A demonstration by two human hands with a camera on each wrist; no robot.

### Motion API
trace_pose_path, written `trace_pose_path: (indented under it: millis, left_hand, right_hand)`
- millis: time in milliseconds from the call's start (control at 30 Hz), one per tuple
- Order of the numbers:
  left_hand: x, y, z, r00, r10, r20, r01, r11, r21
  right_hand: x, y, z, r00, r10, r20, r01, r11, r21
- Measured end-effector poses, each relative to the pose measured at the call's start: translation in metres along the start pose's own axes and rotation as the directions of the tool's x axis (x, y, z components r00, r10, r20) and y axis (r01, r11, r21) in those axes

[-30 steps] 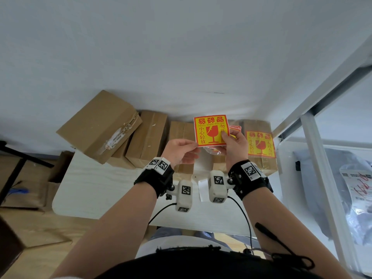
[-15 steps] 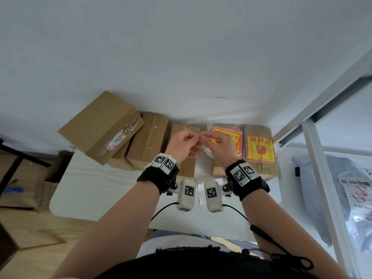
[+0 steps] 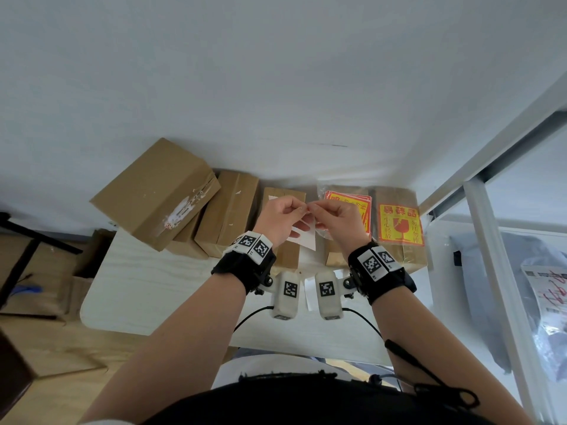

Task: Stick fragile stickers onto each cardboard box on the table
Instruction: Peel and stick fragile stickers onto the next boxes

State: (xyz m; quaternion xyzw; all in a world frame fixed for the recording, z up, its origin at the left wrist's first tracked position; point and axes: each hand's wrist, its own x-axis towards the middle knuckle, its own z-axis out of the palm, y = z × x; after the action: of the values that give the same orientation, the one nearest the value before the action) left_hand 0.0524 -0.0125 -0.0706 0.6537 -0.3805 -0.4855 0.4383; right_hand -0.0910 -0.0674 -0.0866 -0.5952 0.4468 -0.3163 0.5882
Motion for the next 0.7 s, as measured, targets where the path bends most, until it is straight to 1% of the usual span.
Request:
trace_pose_path:
  millis: [100, 300, 433, 533, 600, 700]
  left_hand:
    - [0.001, 0.0, -0.001, 1.0, 0.005, -0.001, -0.005, 1.0, 0.025]
    - [-0.002, 0.004, 0.002, 1.0, 0.017, 0.02, -0.018, 0.999, 0.027]
    - [-0.003, 0.007, 0.004, 0.999, -0.019, 0.026, 0.018, 0.999, 0.044]
    - [-0.004, 0.008, 0.004, 0.995, -0.099, 0.021, 0.098, 0.994, 0.051]
    - [-0.005, 0.006, 0.003, 0.987, -0.157, 0.017, 0.156, 0.986, 0.051]
    - [-0.007, 0.001, 0.0, 0.974, -0.228, -0.008, 0.227, 0.971, 0.076]
  right_hand:
    - [-0.003, 0.0, -0.002, 1.0, 0.014, 0.025, -0.015, 0.999, 0.048]
    - [-0.003, 0.0, -0.005, 0.996, 0.084, 0.003, -0.084, 0.988, 0.133]
    - [-0.001, 0.002, -0.007, 0.994, 0.108, -0.006, -0.107, 0.987, 0.117]
    - [0.002, 0.003, -0.01, 0.982, 0.157, -0.105, -0.138, 0.976, 0.167]
    - [0.004, 0.003, -0.017, 0.963, 0.2, -0.182, -0.155, 0.96, 0.233]
    - [0.003, 0.004, -0.031, 0.934, 0.243, -0.262, -0.152, 0.933, 0.326]
